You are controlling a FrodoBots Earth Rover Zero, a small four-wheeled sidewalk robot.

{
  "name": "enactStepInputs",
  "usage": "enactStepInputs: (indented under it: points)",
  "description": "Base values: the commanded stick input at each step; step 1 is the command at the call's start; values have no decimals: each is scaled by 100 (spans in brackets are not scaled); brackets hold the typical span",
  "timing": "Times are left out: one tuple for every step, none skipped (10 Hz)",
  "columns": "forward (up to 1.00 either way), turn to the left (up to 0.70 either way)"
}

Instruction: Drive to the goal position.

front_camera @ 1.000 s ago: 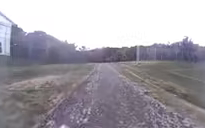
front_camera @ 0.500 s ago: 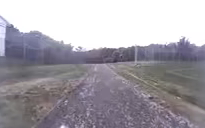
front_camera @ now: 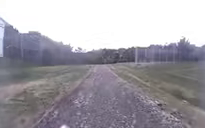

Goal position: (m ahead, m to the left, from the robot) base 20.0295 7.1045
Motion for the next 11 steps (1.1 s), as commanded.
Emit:
enactStepInputs:
  points:
    - [70,0]
    - [70,0]
    - [70,0]
    - [70,0]
    - [70,0]
    - [70,0]
    - [70,0]
    - [70,0]
    - [70,0]
    - [70,0]
    - [70,0]
